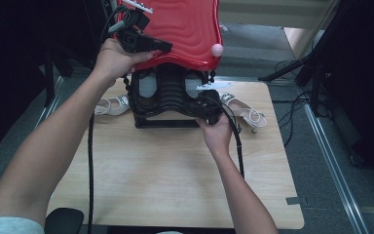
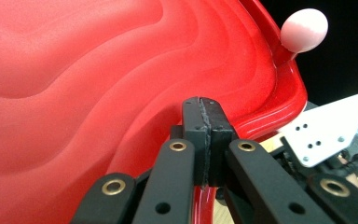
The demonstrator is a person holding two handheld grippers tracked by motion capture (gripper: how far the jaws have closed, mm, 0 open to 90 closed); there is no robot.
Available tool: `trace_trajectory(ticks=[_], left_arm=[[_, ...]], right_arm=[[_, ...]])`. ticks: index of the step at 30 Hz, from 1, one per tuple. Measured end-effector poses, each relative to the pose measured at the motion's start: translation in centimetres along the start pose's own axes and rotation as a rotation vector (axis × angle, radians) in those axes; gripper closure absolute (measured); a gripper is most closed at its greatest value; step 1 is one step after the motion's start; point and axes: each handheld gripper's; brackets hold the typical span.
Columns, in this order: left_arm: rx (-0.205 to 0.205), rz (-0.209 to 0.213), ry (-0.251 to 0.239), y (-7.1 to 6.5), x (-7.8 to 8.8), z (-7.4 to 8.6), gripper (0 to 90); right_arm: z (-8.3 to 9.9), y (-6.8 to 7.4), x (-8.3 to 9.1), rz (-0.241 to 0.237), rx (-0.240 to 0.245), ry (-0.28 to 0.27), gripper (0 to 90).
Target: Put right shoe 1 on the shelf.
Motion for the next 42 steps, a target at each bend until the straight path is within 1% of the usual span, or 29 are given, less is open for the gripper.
trace_trajectory(ticks=[1, 4, 6, 8, 9, 10, 11, 12, 13, 15, 16, 17, 19, 20, 22, 23, 25, 27, 29, 30, 31, 33, 34, 35, 37, 38, 39, 40, 42], left_arm=[[0.008, -0.003, 0.007, 0.0, 0.0, -0.1, 90.0], [0.015, -0.021, 0.023, -0.4, 0.0, -0.4, 90.0], [0.028, 0.012, 0.012, -0.6, 0.4, -0.6, 86.2], [0.024, 0.016, 0.004, -1.0, 1.0, -0.9, 83.3], [0.027, 0.024, 0.004, -1.2, 1.4, -0.9, 82.0], [0.037, 0.023, 0.012, -1.4, 1.7, -1.0, 79.1], [0.041, 0.024, 0.02, -1.6, 2.0, -1.0, 77.9], [0.032, 0.029, 0.025, -1.9, 2.3, -0.8, 77.5], [0.033, 0.036, 0.024, -2.1, 2.7, -0.6, 76.0], [0.042, 0.05, 0.019, -2.3, 3.3, -0.1, 73.8], [0.039, 0.053, 0.015, -2.4, 3.5, 0.2, 72.3], [0.039, 0.059, 0.013, -2.5, 3.7, 0.5, 71.5], [0.044, 0.068, 0.01, -2.7, 4.1, 1.2, 69.7], [0.052, 0.07, 0.011, -2.8, 4.2, 1.6, 68.8], [0.041, 0.06, 0.017, -3.0, 4.4, 2.4, 66.0], [0.042, 0.06, 0.016, -3.1, 4.6, 2.8, 65.4], [0.041, 0.058, 0.02, -3.2, 4.8, 3.6, 64.5], [0.042, 0.061, 0.02, -3.2, 5.1, 4.5, 64.2], [0.047, 0.07, 0.014, -3.3, 5.4, 5.5, 63.9], [0.045, 0.072, 0.018, -3.3, 5.6, 6.0, 63.5], [0.043, 0.077, 0.016, -3.4, 5.7, 6.5, 63.5], [0.048, 0.08, 0.018, -3.4, 6.0, 7.5, 63.0], [0.054, 0.088, 0.018, -3.5, 6.1, 8.1, 62.8], [0.053, 0.091, 0.022, -3.5, 6.2, 8.7, 62.1], [0.05, 0.089, 0.022, -3.5, 6.3, 9.7, 61.7], [0.056, 0.092, 0.023, -3.4, 6.3, 10.3, 61.6], [0.069, 0.1, 0.027, -3.3, 6.4, 11.0, 60.9], [0.071, 0.102, 0.03, -3.3, 6.4, 11.4, 60.1], [0.068, 0.102, 0.038, -3.2, 6.4, 12.5, 59.1]], right_arm=[[0.1, 0.1, 0.3, -0.007, -0.006, -0.001, 90.0], [0.4, 0.2, 0.9, -0.026, -0.022, 0.0, 90.0], [0.6, 0.2, 1.3, -0.042, -0.031, -0.014, 90.0], [0.9, 0.1, 1.8, -0.052, -0.051, -0.024, 90.0], [1.0, 0.1, 2.0, -0.061, -0.071, -0.024, 89.8], [1.2, 0.0, 2.1, -0.076, -0.09, -0.022, 85.9], [1.3, -0.1, 2.2, -0.087, -0.111, -0.007, 85.3], [1.5, 0.0, 2.4, -0.083, -0.112, -0.002, 84.2], [1.8, 0.0, 2.6, -0.077, -0.099, -0.005, 83.4], [2.3, 0.1, 2.9, -0.096, -0.1, -0.01, 79.1], [2.6, 0.1, 3.0, -0.108, -0.099, 0.003, 75.9], [2.8, 0.2, 3.1, -0.115, -0.098, 0.008, 72.5], [3.3, 0.4, 3.4, -0.116, -0.106, 0.017, 71.8], [3.5, 0.5, 3.6, -0.109, -0.122, 0.013, 72.3], [4.0, 0.5, 4.0, -0.11, -0.139, 0.005, 76.6], [4.2, 0.6, 4.3, -0.096, -0.143, 0.0, 78.7], [4.7, 0.8, 4.8, -0.084, -0.132, -0.007, 80.7], [5.1, 0.8, 5.2, -0.094, -0.135, 0.011, 82.8], [5.6, 0.9, 5.6, -0.095, -0.116, 0.013, 84.5], [5.9, 1.0, 5.8, -0.087, -0.108, 0.018, 85.4], [6.1, 1.1, 5.9, -0.091, -0.102, 0.018, 85.3], [6.6, 1.6, 6.3, -0.066, -0.082, 0.005, 85.5], [6.8, 1.7, 6.5, -0.061, -0.075, 0.0, 85.4], [7.1, 1.8, 6.8, -0.064, -0.075, 0.002, 84.4], [7.4, 1.6, 7.1, -0.102, -0.113, 0.022, 80.6], [7.6, 1.5, 7.2, -0.109, -0.12, 0.033, 78.1], [7.8, 1.5, 7.3, -0.108, -0.12, 0.04, 76.8], [8.0, 1.4, 7.5, -0.111, -0.11, 0.053, 74.7], [8.3, 1.2, 7.8, -0.137, -0.113, 0.061, 72.1]])
Point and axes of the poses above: each handheld gripper's, and its own axes: x roughly backward along the jaws, z roughly out of its underside, y roughly to its left, and after that the axes turned 10 degrees about -y, right-handed
